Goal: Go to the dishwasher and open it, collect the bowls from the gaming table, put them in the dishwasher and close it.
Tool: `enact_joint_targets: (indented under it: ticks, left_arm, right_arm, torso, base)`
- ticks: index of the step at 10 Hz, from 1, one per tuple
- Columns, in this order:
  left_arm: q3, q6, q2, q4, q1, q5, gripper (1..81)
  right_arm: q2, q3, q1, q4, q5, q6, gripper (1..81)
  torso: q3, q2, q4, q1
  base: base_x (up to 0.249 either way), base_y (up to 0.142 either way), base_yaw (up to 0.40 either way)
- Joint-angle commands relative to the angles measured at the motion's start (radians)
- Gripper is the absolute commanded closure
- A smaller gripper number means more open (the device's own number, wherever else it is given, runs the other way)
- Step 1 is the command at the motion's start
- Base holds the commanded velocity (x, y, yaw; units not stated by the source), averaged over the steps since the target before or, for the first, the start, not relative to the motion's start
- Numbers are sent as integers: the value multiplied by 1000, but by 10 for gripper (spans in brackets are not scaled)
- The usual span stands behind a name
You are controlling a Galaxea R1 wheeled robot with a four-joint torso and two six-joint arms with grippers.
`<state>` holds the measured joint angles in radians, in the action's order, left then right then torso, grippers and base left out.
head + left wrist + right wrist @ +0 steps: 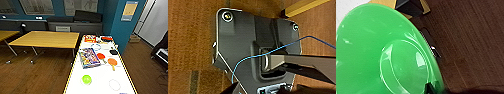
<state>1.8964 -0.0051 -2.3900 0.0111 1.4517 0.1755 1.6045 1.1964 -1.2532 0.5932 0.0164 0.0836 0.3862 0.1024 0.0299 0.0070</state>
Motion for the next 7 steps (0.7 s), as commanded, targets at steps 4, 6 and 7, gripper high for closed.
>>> enact_joint_targets:
  ticks: [4,6,7]
  left_arm:
    - [-589,-127,516,-3,-147,35,10]
    - [-689,-130,589,-8,-250,-15,10]
    - [-706,-148,607,-23,-347,-83,10]
  right_arm:
    - [175,-23,-259,-118,-306,97,811]
    - [205,-9,-262,-116,-337,108,811]
    - [220,-8,-254,-118,-337,108,811]
  torso:
    - [0,0,0,0]
    - [0,0,0,0]
    - [0,0,0,0]
  base:
    - [0,0,0]
    - [0,0,0]
    - [0,0,0]
